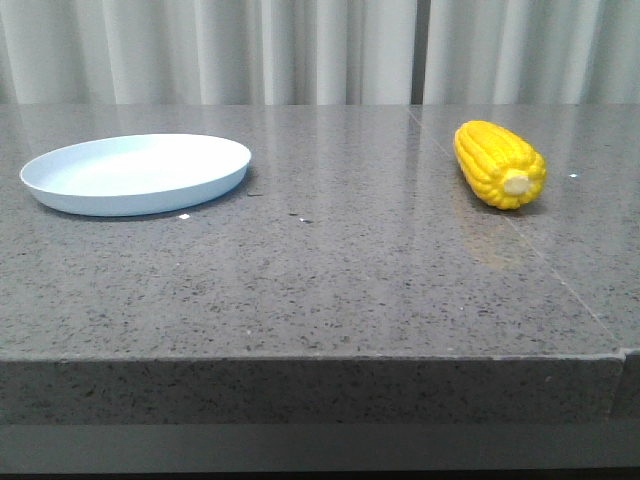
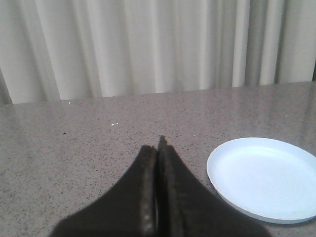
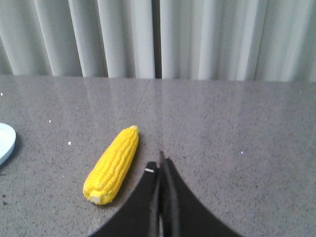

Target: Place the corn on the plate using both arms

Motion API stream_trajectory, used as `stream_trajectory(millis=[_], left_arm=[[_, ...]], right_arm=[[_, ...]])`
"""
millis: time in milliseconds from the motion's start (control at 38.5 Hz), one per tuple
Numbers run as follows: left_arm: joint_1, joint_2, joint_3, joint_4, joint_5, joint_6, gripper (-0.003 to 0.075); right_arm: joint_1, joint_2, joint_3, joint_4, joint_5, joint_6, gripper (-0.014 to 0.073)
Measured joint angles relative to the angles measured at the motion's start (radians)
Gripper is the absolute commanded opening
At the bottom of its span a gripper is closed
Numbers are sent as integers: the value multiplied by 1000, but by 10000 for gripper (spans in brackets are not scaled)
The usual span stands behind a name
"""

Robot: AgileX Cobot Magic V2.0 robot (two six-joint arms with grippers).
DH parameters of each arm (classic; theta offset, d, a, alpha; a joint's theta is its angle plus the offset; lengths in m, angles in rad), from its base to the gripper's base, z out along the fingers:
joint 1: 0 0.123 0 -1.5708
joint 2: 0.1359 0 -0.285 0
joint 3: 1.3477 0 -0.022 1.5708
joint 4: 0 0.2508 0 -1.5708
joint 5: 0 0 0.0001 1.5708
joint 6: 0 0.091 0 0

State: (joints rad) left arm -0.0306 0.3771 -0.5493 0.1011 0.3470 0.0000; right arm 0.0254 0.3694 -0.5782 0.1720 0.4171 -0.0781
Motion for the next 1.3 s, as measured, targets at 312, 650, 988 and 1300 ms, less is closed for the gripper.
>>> stream_trajectory(millis=[312,650,988,1300], left_arm=[[0,6,-4,4,2,0,294],[0,6,-6,4,4,0,690],[0,8,-6,4,-17,0,690],[0,377,-220,-120,60,0,690]], right_arm=[[0,10,-2,2,10,0,379],[0,10,-3,2,11,0,593],[0,10,-3,2,11,0,593],[0,10,-3,2,11,0,593]])
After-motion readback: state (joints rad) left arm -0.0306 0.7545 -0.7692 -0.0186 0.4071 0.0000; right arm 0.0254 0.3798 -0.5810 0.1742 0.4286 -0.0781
